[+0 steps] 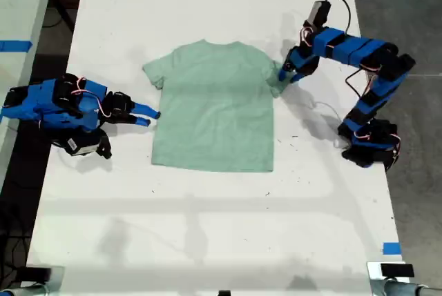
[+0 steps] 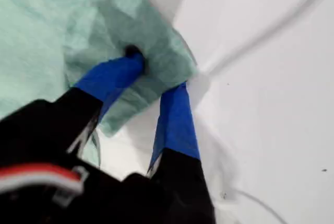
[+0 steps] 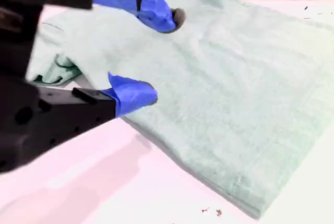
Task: Fold t shirt
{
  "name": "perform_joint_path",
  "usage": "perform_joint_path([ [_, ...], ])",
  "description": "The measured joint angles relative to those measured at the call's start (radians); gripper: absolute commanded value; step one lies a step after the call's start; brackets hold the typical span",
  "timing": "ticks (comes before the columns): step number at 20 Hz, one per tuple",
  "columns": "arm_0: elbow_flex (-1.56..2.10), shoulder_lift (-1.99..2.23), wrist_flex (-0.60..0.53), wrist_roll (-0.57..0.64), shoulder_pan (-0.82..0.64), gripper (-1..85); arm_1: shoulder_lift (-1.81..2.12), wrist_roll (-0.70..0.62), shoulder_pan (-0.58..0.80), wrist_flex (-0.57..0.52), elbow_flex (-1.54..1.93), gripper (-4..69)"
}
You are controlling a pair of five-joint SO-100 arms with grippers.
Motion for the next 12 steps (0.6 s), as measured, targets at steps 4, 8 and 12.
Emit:
perform_joint_path([
  [4,0.000,0.000,0.000,0.000,0.000,18.4,0.034,0.006,-0.008,0.003,0.002,0.2],
  [8,0.000,0.000,0.000,0.000,0.000,18.4,0.071,-0.025,-0.163,0.021,-0.149,0.2],
  [12,0.000,0.000,0.000,0.000,0.000,18.4,0.012,-0.052,-0.403,-0.012,-0.377,0.2],
])
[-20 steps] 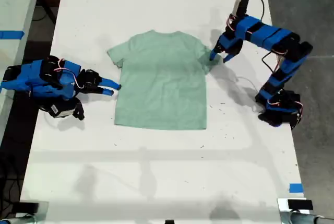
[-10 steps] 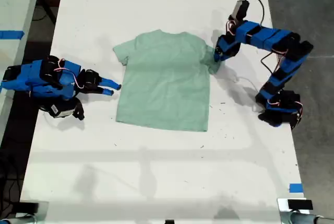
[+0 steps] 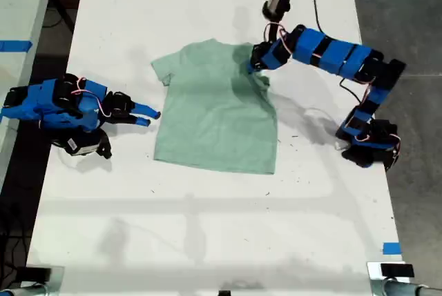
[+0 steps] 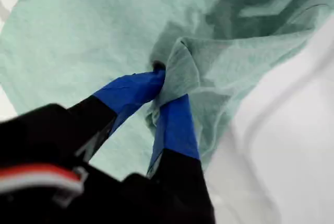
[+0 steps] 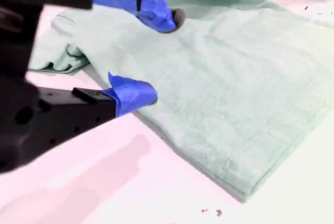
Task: Fold t shirt
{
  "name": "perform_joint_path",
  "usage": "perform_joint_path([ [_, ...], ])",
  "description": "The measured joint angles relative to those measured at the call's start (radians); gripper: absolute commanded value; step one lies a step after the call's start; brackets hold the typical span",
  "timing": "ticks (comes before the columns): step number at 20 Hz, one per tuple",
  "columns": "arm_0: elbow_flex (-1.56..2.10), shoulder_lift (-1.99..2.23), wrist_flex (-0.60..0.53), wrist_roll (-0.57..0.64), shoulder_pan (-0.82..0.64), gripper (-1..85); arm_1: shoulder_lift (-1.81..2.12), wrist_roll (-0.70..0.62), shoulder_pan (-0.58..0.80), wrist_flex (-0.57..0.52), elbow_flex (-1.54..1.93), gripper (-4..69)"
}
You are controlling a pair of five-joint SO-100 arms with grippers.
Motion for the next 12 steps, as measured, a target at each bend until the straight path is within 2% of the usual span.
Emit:
perform_joint_path([
  [4,0.000,0.000,0.000,0.000,0.000,18.4,-0.155,-0.009,-0.094,-0.032,-0.130,1.5],
  [6,0.000,0.000,0.000,0.000,0.000,18.4,-0.189,-0.018,-0.123,-0.032,-0.175,8.3],
  [7,0.000,0.000,0.000,0.000,0.000,18.4,-0.192,-0.028,-0.137,-0.032,-0.196,14.6],
  [8,0.000,0.000,0.000,0.000,0.000,18.4,-0.192,-0.038,-0.146,-0.029,-0.216,16.8],
  [12,0.000,0.000,0.000,0.000,0.000,18.4,-0.173,-0.055,-0.149,0.109,-0.291,17.3],
])
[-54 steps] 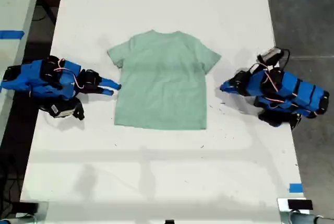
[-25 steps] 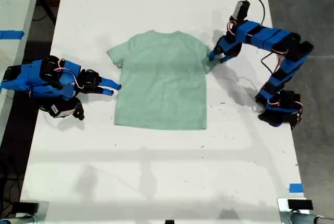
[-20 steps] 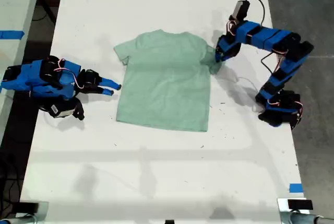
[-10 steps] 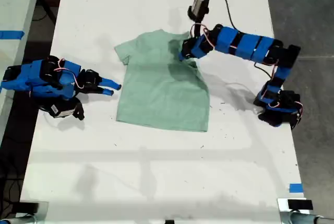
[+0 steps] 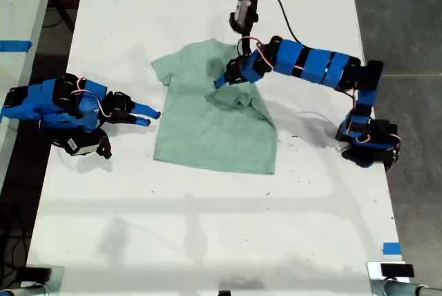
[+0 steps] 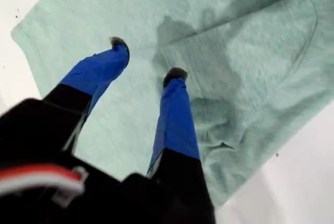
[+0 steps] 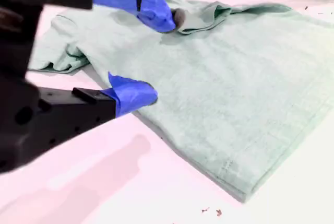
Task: Fold t shirt
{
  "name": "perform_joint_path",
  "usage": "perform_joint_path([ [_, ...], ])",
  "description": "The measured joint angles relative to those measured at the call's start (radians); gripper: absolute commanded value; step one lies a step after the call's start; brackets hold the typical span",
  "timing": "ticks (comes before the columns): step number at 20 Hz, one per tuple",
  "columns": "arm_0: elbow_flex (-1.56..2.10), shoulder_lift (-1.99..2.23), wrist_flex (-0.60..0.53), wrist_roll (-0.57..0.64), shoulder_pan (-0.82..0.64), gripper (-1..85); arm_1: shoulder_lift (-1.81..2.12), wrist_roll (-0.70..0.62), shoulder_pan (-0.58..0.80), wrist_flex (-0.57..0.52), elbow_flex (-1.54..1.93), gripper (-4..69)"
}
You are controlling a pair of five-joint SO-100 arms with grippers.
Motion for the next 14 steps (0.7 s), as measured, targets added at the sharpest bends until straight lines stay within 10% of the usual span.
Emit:
perform_joint_path([
  [2,0.000,0.000,0.000,0.000,0.000,18.4,0.066,0.000,0.018,0.080,0.002,0.1],
  [7,0.000,0.000,0.000,0.000,0.000,18.4,0.477,0.054,0.058,0.169,0.342,0.1],
  [14,0.000,0.000,0.000,0.000,0.000,18.4,1.589,0.276,-0.092,-0.031,1.500,0.5],
])
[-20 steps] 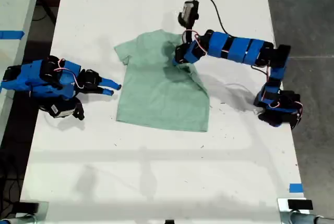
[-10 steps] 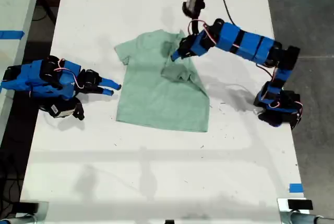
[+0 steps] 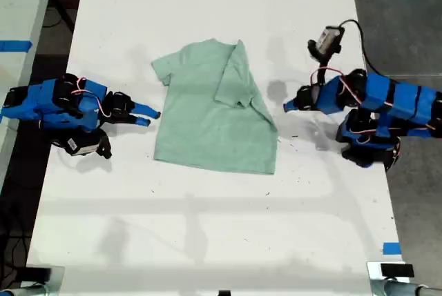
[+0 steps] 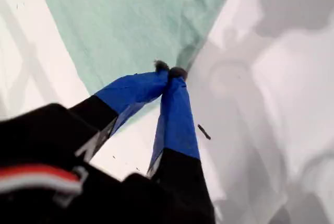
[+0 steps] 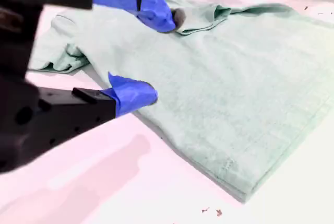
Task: Fold t shirt
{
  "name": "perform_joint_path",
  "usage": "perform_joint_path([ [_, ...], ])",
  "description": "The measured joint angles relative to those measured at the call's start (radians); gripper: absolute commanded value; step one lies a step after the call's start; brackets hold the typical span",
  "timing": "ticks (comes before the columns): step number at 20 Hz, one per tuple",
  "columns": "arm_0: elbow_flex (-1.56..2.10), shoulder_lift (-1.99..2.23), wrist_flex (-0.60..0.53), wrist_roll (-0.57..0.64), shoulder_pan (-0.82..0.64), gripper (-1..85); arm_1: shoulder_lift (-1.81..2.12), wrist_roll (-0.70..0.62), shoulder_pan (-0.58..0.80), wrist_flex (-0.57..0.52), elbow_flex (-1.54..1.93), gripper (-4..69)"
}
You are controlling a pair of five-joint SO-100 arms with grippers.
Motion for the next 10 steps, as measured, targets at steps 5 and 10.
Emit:
perform_joint_path([
  [5,0.000,0.000,0.000,0.000,0.000,18.4,0.520,0.080,-0.067,0.080,0.411,1.5],
  [10,0.000,0.000,0.000,0.000,0.000,18.4,0.537,0.143,-0.072,0.118,0.416,1.5],
])
